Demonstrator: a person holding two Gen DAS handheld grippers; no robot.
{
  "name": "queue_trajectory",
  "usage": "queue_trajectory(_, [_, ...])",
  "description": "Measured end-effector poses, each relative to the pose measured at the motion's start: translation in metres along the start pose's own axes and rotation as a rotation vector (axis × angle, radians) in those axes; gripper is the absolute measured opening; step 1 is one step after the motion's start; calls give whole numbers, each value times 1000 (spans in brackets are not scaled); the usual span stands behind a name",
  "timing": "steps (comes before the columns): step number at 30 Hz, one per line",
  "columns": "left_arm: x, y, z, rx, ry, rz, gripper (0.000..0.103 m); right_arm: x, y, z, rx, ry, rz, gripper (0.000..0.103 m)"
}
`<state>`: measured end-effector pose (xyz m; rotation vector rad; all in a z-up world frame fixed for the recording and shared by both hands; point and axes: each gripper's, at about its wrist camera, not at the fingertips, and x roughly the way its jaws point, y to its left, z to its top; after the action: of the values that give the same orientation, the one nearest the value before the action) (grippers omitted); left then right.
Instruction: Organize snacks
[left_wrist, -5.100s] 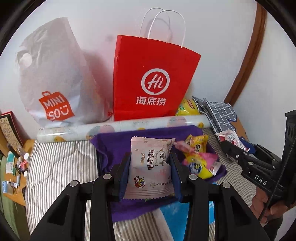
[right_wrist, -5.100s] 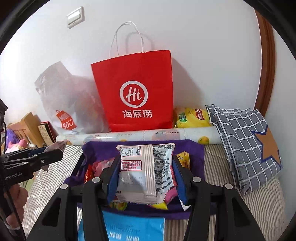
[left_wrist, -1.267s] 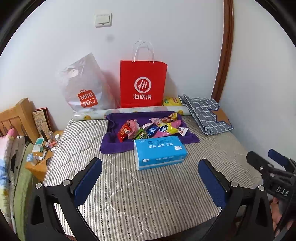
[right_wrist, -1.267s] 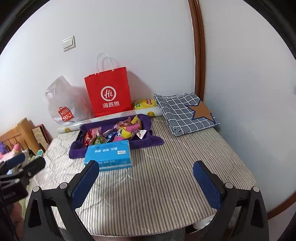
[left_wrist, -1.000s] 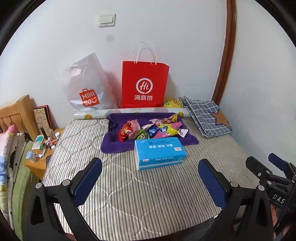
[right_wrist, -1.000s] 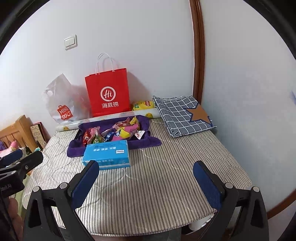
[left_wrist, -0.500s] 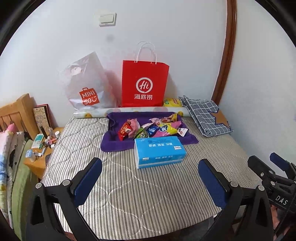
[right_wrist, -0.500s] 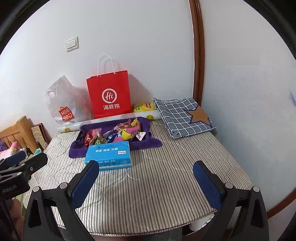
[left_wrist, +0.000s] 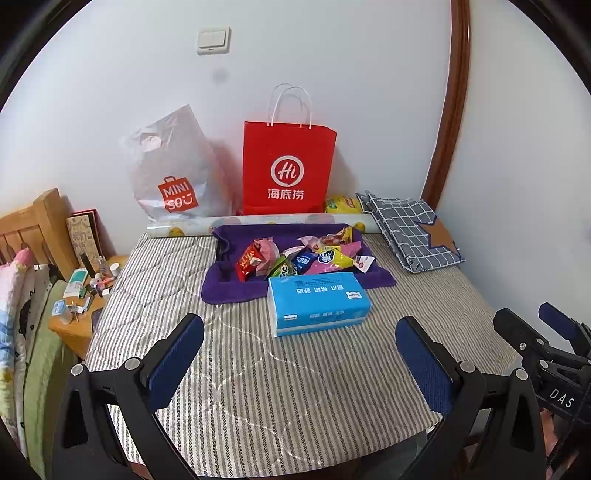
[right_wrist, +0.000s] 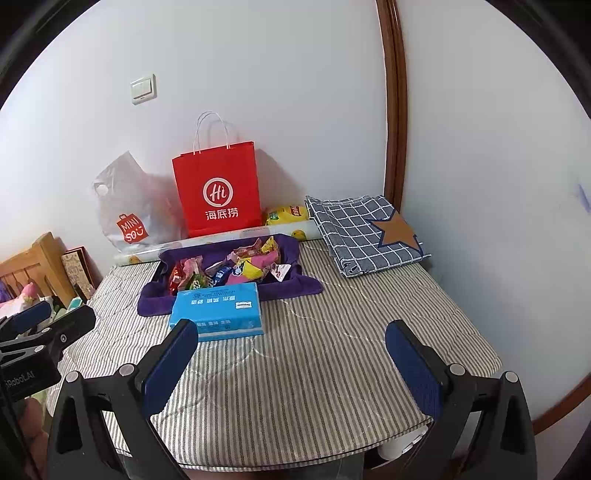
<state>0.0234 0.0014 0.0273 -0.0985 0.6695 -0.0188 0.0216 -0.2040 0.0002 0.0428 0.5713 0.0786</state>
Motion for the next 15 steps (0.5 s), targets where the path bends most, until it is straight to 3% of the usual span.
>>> queue_trajectory(15, [1,2,0,-1,2,0,102,0,2,1,1,0,-2,103])
